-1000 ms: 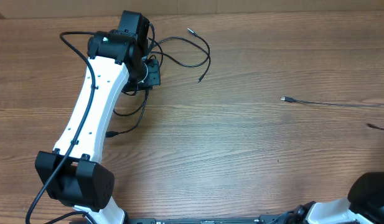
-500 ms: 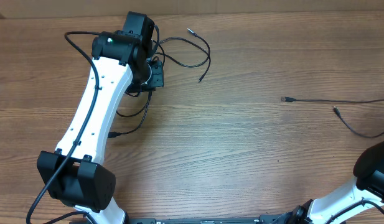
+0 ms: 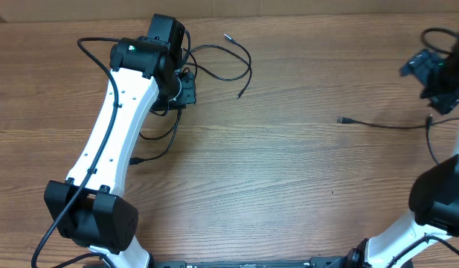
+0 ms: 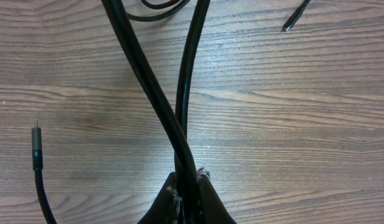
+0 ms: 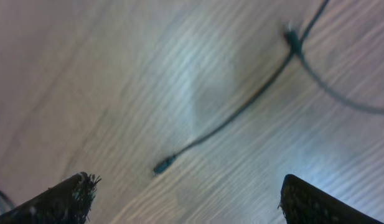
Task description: Untangle cables
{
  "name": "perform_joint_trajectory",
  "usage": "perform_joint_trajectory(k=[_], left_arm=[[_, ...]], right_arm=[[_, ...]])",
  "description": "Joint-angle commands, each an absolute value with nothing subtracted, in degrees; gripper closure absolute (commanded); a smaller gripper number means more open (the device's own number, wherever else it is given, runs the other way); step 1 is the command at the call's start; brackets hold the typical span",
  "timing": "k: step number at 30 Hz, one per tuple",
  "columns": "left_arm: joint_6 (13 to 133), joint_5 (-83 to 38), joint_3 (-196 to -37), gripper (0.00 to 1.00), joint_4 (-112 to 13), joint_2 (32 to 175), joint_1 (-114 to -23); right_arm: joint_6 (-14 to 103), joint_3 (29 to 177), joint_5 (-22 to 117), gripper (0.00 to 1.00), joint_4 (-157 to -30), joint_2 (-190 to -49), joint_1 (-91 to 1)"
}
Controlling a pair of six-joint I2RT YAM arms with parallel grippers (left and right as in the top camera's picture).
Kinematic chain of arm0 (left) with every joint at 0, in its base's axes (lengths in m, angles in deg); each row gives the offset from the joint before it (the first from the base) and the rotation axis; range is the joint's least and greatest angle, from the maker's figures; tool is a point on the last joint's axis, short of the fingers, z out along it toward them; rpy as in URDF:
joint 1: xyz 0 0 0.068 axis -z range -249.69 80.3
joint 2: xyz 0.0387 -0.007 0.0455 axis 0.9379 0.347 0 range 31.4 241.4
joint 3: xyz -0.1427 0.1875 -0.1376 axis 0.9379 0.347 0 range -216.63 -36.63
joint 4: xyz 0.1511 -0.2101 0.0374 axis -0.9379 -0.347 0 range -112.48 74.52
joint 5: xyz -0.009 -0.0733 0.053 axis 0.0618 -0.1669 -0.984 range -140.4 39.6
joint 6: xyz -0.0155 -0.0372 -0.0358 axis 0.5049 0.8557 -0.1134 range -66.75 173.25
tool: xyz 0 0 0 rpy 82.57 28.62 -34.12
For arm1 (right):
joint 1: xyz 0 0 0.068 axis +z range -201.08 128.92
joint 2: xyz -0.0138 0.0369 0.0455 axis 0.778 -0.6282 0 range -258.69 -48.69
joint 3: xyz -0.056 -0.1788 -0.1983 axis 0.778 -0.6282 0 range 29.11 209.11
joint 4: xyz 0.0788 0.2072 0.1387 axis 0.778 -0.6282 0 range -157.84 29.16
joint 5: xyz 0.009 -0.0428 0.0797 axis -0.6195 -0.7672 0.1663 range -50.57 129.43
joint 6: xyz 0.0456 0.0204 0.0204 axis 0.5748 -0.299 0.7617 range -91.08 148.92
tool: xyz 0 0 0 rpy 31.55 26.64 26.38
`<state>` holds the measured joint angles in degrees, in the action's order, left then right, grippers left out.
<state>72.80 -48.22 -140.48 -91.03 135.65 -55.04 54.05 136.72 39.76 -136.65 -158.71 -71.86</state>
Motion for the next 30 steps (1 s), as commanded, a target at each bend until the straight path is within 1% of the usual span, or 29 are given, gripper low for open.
perform_joint_trajectory(k=[1, 6, 7, 12, 15, 24, 26, 30], left_arm=[[72.51, -48.02, -140.59, 0.96, -90.79, 134.88, -54.62], [72.51, -47.98, -140.59, 0.96, -90.24, 134.88, -54.60], [72.51, -47.98, -140.59, 0.96, -90.18, 134.88, -54.60], [72.53, -47.96, -140.59, 0.96, -90.24, 134.88, -54.58], [72.53, -47.92, -140.59, 0.96, -90.26, 134.88, -54.49], [72.51, -47.83, -140.59, 0.96, -90.26, 134.88, -53.90], [72.51, -47.83, -140.59, 0.96, -90.44, 134.88, -53.90], [72.51, -47.83, -140.59, 0.96, -90.53, 134.88, -53.90]], right_arm=[[60.17, 131.54, 36.18, 0.06, -135.86, -159.10, -70.55], [65.26, 122.71, 37.12, 0.06, -132.26, -159.12, -69.28], [66.99, 119.39, 37.86, 0.06, -129.59, -159.12, -68.56], [72.80, 114.34, 39.98, 0.05, -122.86, -159.12, -65.78], [75.34, 113.40, 39.79, 0.02, -119.52, -159.12, -63.27], [87.79, 111.19, 35.61, 0.01, -117.31, -159.30, -57.93], [89.46, 109.88, 35.57, 0.01, -116.50, -159.32, -57.69], [90.46, 108.02, 35.37, 0.05, -114.03, -159.52, -57.67]])
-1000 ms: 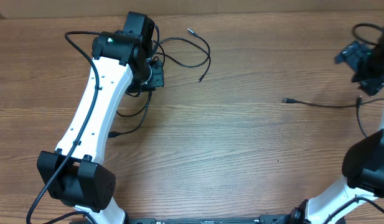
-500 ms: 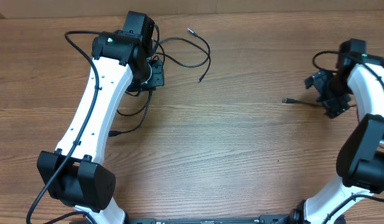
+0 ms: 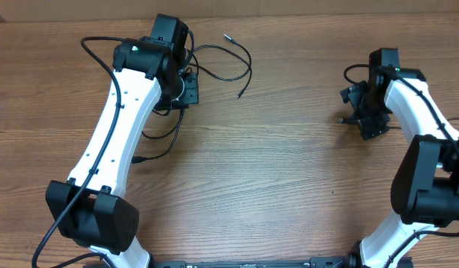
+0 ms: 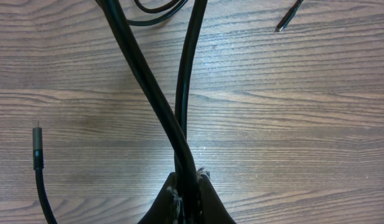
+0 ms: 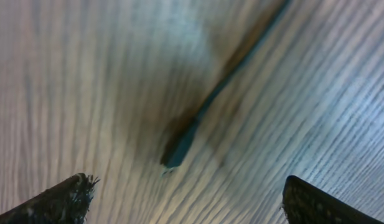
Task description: Untangle cables
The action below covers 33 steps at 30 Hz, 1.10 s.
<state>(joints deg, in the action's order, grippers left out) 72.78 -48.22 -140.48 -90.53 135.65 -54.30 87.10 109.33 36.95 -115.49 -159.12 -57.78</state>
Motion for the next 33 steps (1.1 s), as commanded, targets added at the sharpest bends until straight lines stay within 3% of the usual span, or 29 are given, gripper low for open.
perform_joint_trajectory(k=[1, 10, 20, 26, 31, 33], left_arm=[[72.51, -47.83, -140.59, 0.96, -90.50, 134.88, -53.90], [72.51, -47.81, -140.59, 0.96, -90.50, 134.88, -53.90], [72.53, -47.81, -140.59, 0.96, -90.64, 134.91, -53.88], [72.53, -47.81, -140.59, 0.96, -90.46, 134.88, -53.90], [72.53, -47.81, -140.59, 0.96, -90.64, 134.88, -53.90], [72.51, -47.81, -140.59, 0.96, -90.64, 134.88, -53.90]], right_arm=[[90.46, 107.63, 35.37, 0.06, -113.48, -159.52, -57.67], [90.44, 105.57, 33.23, 0.07, -111.01, -160.41, -57.50], [90.44, 105.55, 33.03, 0.16, -111.01, -164.04, -57.50], [90.18, 105.55, 32.92, 0.30, -112.04, -164.11, -57.52], [89.96, 105.55, 32.75, 0.69, -114.38, -164.11, -57.52], [89.94, 105.57, 32.70, 0.75, -115.36, -164.11, -57.56]])
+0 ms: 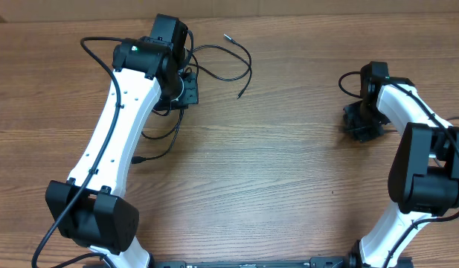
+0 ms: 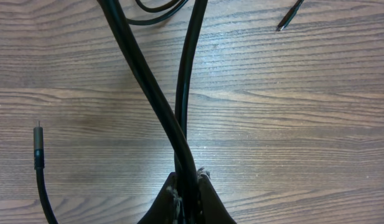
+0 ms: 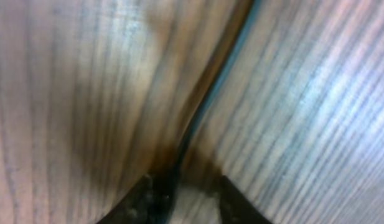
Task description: Untangle cables
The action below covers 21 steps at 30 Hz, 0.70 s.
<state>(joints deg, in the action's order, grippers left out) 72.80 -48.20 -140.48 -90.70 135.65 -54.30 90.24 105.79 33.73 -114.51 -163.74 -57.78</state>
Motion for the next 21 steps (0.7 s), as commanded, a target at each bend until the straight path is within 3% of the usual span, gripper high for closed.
perform_joint_trajectory(k=[1, 4, 6, 15, 21], left_arm=[[72.53, -47.81, -140.59, 0.96, -90.64, 134.88, -53.90], [72.51, -47.81, -140.59, 0.96, -90.66, 134.88, -53.90], [72.53, -47.81, -140.59, 0.96, -90.66, 134.88, -53.90], [72.51, -47.83, -140.59, 0.96, -90.64, 134.88, -53.90], [72.53, -47.81, -140.59, 0.96, -90.66, 134.88, -53.90]], right_arm=[[89.41, 105.59, 32.55, 0.80, -115.65, -164.11, -57.58], [84.54, 105.75, 32.03, 0.93, -115.62, -164.08, -57.58], [82.68, 105.92, 30.78, 0.96, -115.91, -163.78, -57.61], [74.99, 114.49, 22.50, 0.96, -122.73, -158.07, -63.33], [66.13, 122.20, 18.24, 0.96, -122.64, -155.08, -75.03]])
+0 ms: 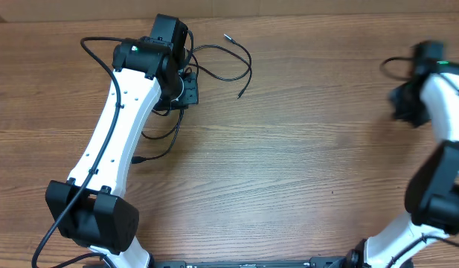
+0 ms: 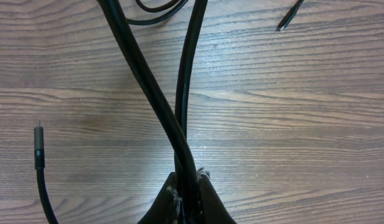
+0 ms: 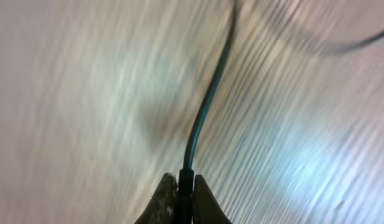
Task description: Untangle cables
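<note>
A tangle of thin black cables (image 1: 223, 64) lies at the back left of the wooden table (image 1: 274, 171). My left gripper (image 1: 186, 91) is shut on two strands of it, and they run up and away from the jaws in the left wrist view (image 2: 187, 179). One plug end (image 2: 37, 148) lies to the left and another tip (image 2: 290, 17) at the upper right. My right gripper (image 1: 404, 104), blurred at the far right, is shut on the end of a separate thin dark cable (image 3: 210, 93) that trails away from it (image 3: 184, 184).
The left arm's white links (image 1: 114, 126) stretch across the left half of the table. A loose plug (image 1: 136, 159) lies beside that arm. The table's back edge (image 1: 303, 15) runs along the top of the overhead view.
My right gripper, which was shut on the cable end low at the table's middle right, is now further right and back, still holding that cable. The left gripper and tangle have not moved.
At first my right gripper was open at the far right, with the separate cable lying loose on the table. Then it hung open over the cable's end, then was shut on it at the table. Now the end is carried rightwards. The left gripper stayed shut on the tangle throughout.
</note>
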{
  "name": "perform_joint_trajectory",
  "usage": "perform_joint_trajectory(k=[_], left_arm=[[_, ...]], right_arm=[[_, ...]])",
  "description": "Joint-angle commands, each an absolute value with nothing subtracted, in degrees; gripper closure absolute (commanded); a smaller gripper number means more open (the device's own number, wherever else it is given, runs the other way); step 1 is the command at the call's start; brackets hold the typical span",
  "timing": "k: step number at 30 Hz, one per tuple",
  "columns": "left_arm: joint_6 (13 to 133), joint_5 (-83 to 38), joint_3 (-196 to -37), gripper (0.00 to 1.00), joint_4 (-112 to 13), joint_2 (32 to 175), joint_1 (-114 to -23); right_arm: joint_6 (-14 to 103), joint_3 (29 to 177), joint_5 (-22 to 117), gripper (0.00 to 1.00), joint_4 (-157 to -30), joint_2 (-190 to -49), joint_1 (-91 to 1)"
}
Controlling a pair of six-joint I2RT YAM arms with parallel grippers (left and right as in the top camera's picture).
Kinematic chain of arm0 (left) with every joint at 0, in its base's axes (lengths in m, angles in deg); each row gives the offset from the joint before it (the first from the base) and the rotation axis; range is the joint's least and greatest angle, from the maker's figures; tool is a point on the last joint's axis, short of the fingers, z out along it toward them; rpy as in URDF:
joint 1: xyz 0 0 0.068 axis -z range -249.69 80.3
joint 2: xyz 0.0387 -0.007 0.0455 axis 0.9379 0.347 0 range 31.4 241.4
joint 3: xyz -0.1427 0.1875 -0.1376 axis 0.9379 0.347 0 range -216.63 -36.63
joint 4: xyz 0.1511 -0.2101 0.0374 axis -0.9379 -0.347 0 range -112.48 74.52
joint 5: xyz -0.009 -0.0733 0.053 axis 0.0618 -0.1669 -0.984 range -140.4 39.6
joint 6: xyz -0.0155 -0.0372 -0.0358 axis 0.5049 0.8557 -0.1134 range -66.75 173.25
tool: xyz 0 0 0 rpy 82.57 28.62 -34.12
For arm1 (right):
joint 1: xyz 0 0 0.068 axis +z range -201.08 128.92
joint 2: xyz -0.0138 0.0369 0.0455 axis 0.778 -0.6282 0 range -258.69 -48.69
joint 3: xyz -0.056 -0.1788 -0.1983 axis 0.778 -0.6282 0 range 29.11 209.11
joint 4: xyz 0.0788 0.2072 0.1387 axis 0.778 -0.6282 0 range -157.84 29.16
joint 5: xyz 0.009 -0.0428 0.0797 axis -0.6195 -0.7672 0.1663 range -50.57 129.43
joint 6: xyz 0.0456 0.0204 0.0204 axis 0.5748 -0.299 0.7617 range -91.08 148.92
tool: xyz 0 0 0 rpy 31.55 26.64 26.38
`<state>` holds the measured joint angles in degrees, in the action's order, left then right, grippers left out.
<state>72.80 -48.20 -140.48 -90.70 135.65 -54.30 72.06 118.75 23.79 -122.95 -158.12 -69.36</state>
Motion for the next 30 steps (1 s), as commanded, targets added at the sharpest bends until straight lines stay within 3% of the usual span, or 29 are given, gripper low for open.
perform_joint_trajectory(k=[1, 7, 8, 15, 21, 26, 30], left_arm=[[72.53, -47.81, -140.59, 0.96, -90.66, 134.88, -53.90], [72.53, -47.81, -140.59, 0.96, -91.18, 134.88, -53.90], [72.53, -47.81, -140.59, 0.96, -91.36, 134.88, -53.90], [72.53, -47.78, -140.59, 0.96, -91.95, 134.88, -53.90], [72.53, -47.52, -140.59, 0.96, -91.95, 134.88, -53.88], [72.49, -44.70, -140.59, 0.96, -91.12, 134.88, -53.86], [67.11, -30.39, -140.59, 0.96, -86.09, 134.88, -52.59]], right_arm=[[65.87, 122.23, 17.38, 0.96, -122.25, -155.08, -76.56], [65.96, 122.12, 16.55, 0.95, -120.63, -155.10, -85.23], [65.96, 122.12, 16.55, 0.91, -120.11, -155.10, -86.46], [65.94, 122.12, 21.14, 0.37, -118.90, -155.10, -91.24], [64.63, 122.12, 32.68, 0.14, -118.73, -155.10, -91.27], [54.03, 122.12, 48.09, 0.10, -118.82, -155.10, -88.36], [47.62, 122.12, 52.73, 0.08, -120.98, -155.10, -83.79]])
